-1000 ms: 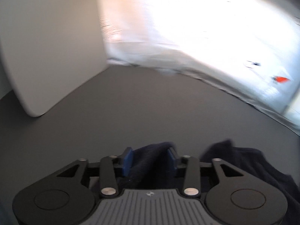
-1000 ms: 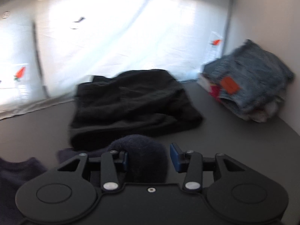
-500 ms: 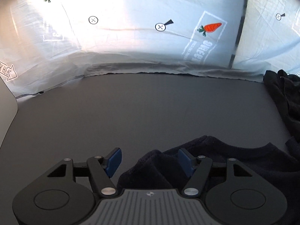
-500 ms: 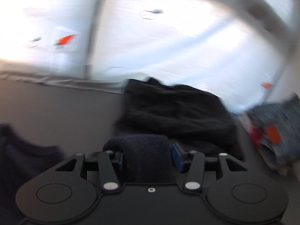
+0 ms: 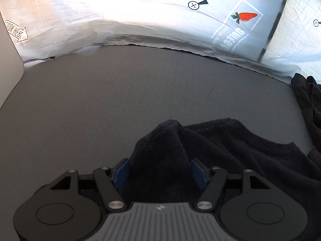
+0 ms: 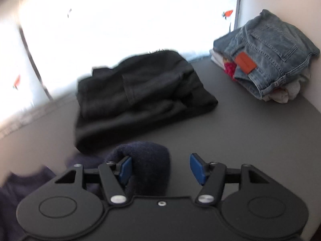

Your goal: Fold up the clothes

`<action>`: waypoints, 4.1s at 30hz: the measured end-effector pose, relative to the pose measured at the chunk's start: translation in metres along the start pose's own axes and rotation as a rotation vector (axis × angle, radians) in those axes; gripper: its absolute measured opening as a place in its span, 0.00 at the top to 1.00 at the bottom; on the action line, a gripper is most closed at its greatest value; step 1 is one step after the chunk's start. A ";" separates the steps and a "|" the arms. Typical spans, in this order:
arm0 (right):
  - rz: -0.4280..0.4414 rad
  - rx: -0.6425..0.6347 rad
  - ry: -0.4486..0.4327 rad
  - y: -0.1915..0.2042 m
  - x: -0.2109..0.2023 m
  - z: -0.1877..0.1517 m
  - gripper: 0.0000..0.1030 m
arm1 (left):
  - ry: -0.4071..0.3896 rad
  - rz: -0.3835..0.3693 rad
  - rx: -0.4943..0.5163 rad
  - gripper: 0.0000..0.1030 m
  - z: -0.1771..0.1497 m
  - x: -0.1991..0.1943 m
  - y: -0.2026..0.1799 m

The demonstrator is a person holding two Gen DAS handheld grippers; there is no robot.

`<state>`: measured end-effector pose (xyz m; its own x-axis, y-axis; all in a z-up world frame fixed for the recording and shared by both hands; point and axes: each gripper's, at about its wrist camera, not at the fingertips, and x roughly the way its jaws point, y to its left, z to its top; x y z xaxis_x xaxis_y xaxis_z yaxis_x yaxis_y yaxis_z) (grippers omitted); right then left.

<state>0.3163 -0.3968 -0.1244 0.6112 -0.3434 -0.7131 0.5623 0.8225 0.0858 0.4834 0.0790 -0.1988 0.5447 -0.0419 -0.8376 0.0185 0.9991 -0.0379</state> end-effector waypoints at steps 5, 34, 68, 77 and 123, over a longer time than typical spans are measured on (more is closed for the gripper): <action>0.063 -0.085 -0.090 0.023 -0.029 0.011 0.39 | 0.026 0.003 -0.026 0.35 -0.003 0.003 0.006; 0.489 -0.651 0.227 0.206 0.119 -0.057 0.51 | -0.006 -0.026 -0.119 0.83 -0.015 0.009 0.014; 0.504 -0.390 0.203 0.229 0.071 -0.089 0.65 | 0.029 -0.101 -0.205 0.67 -0.047 -0.042 -0.007; 0.437 -0.533 0.219 0.203 0.027 -0.136 0.64 | 0.022 -0.195 -0.189 0.67 -0.091 -0.082 -0.015; 0.690 -0.062 0.318 0.094 -0.036 -0.154 0.89 | 0.105 -0.395 0.163 1.00 -0.180 -0.113 -0.117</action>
<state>0.2612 -0.2374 -0.1982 0.6176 0.3973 -0.6788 0.0727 0.8305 0.5523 0.2687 -0.0342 -0.1983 0.3816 -0.4126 -0.8271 0.3449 0.8938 -0.2867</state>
